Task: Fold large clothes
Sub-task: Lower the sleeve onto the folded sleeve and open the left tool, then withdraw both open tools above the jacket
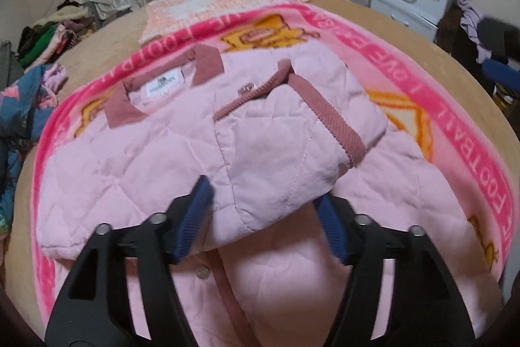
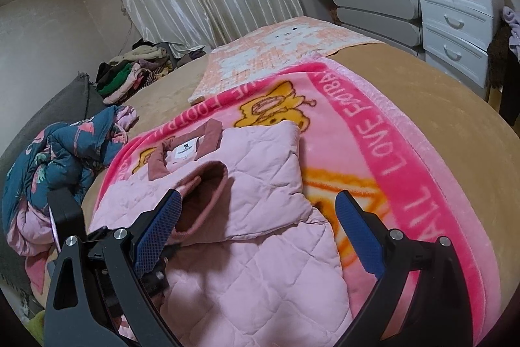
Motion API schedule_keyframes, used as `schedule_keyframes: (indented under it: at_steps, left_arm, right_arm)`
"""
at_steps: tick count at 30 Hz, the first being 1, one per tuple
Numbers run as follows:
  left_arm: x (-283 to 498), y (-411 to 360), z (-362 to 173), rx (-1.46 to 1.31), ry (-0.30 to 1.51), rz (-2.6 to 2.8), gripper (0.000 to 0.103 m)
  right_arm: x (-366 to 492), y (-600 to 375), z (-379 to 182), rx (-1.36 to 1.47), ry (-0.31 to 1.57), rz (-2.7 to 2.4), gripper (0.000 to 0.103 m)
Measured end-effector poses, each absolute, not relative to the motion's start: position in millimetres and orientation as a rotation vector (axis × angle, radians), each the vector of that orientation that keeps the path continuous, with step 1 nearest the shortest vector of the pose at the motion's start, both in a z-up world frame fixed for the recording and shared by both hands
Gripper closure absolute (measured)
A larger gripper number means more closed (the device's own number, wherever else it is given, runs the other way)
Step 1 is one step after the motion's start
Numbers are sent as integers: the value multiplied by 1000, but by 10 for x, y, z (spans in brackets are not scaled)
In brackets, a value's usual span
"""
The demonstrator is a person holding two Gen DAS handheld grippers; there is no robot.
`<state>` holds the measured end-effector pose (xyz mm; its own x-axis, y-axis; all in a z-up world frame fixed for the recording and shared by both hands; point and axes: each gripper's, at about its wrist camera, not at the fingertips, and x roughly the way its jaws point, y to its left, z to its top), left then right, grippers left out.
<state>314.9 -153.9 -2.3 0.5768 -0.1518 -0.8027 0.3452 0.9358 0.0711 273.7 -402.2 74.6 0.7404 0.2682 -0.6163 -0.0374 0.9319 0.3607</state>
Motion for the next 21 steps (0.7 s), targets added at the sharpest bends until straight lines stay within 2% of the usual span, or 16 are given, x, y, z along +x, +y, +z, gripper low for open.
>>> schedule_keyframes:
  at_steps: [3, 9, 21]
  left_arm:
    - [3078, -1511, -31, 206, 937, -343, 25]
    - [2921, -1242, 172, 117, 940, -408, 10]
    - [3244, 301, 500, -10, 850, -47, 9]
  right_arm:
    - [2756, -3982, 744, 342, 730, 183, 8]
    - [2837, -3798, 615, 347, 782, 220, 8]
    - [3047, -3071, -47, 398, 965, 283, 8]
